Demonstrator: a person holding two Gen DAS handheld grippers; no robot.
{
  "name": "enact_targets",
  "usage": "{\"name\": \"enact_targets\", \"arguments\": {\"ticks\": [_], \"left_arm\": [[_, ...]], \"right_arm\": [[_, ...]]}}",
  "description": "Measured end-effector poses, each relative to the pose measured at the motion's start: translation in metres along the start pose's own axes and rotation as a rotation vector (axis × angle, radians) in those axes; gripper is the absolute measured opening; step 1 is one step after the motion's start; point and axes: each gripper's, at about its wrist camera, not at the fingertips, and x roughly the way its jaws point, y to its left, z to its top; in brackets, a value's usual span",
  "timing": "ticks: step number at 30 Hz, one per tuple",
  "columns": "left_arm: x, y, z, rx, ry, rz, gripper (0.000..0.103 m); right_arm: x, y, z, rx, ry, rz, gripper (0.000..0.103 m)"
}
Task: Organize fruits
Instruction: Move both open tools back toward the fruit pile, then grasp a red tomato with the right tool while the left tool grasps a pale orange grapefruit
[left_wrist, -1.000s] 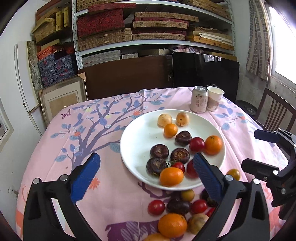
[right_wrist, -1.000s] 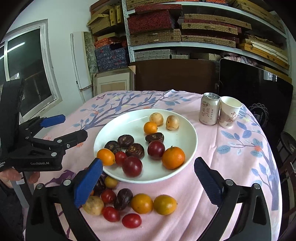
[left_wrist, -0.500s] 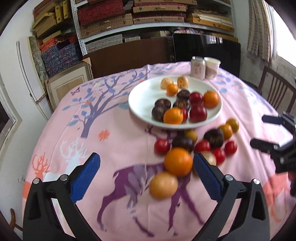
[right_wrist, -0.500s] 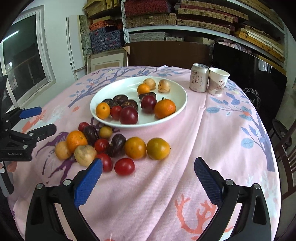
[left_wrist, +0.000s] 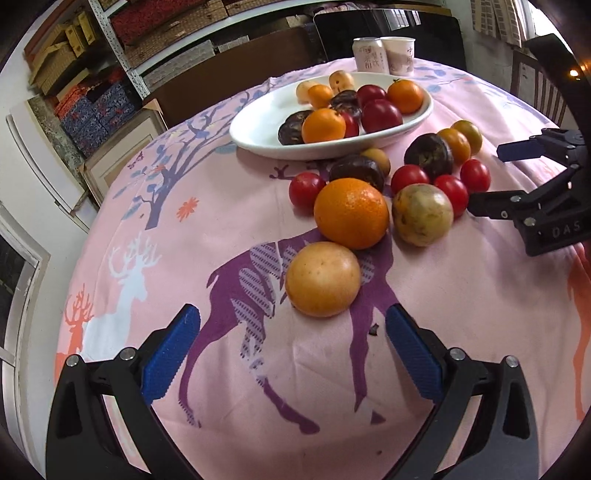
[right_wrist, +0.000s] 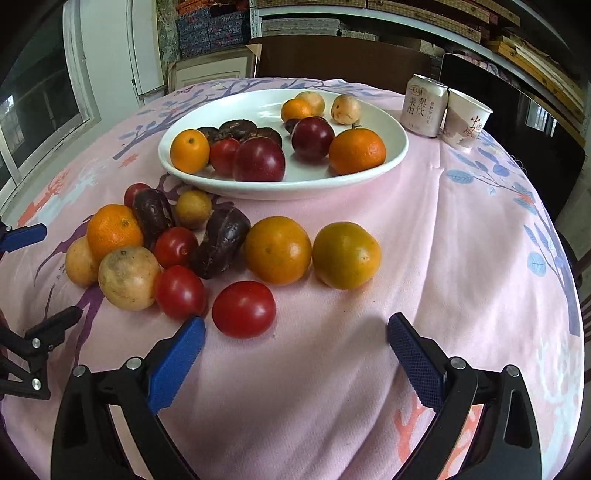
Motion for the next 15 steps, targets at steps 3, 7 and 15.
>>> {"name": "enact_targets", "arguments": {"ticks": [3,7,15], "left_arm": [[0.006,0.001,0.006,-0.013,-0.004,-0.014,0.099],[0.011,0.001,0.011,-0.010,-0.010,-0.025,0.099],[0.009,0.000,0.013,0.012,-0.069,-0.108,0.043]], "right_arm": [[-0.002,0.003,0.003,-0.009,-0.018,0.031,0.064],[-0.008,0.011,0.001,-0.044,-0.037,0.078,0.032],[-0.033,0.011,-0.006,-0.038,-0.085,0.080,0.032]]}}
